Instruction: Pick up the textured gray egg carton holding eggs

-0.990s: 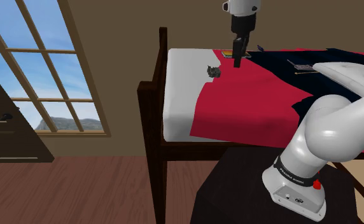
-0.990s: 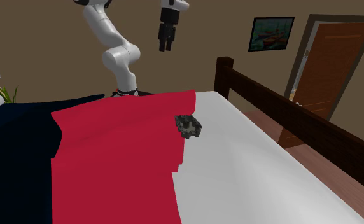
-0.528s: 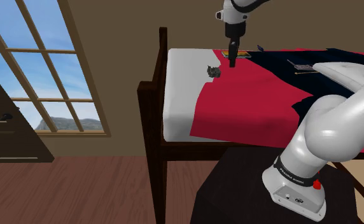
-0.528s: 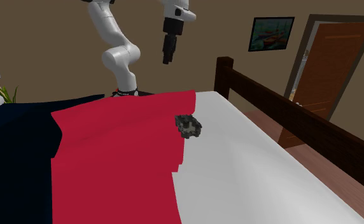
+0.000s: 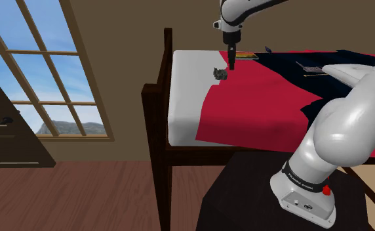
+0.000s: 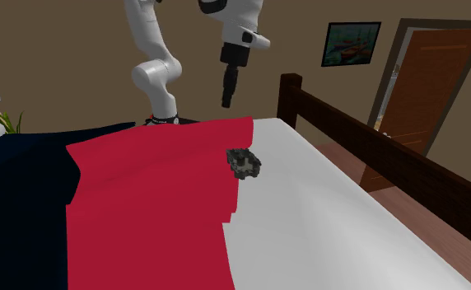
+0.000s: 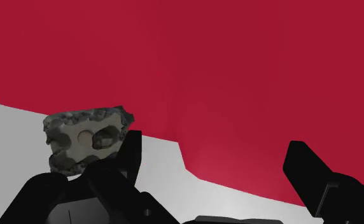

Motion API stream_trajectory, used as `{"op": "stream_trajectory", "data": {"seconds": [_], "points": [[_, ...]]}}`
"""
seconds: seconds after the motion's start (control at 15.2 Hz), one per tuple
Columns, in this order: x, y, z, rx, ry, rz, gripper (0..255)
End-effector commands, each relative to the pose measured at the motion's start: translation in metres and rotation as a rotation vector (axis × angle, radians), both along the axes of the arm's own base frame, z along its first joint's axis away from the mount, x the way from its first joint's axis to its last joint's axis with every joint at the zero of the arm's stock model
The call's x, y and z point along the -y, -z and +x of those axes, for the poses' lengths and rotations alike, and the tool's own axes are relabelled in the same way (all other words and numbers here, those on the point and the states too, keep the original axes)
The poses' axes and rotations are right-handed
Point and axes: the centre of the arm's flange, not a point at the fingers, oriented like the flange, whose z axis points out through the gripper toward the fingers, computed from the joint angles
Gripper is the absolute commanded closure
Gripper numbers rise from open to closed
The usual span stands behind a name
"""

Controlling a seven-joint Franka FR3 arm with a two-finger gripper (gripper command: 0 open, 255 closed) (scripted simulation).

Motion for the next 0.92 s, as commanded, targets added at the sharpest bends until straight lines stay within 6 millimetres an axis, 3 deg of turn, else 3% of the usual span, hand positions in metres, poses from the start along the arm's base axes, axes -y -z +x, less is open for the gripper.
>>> {"op": "stream_trajectory", "data": {"seconds": [0.0,0.53,0.86], "points": [[0.017,0.011,0.017,-0.008,-0.038,-0.002,0],[0.072,0.053,0.087,-0.04,-0.169,-0.008,0],[0.072,0.079,0.087,-0.04,-0.169,-0.008,0]]}}
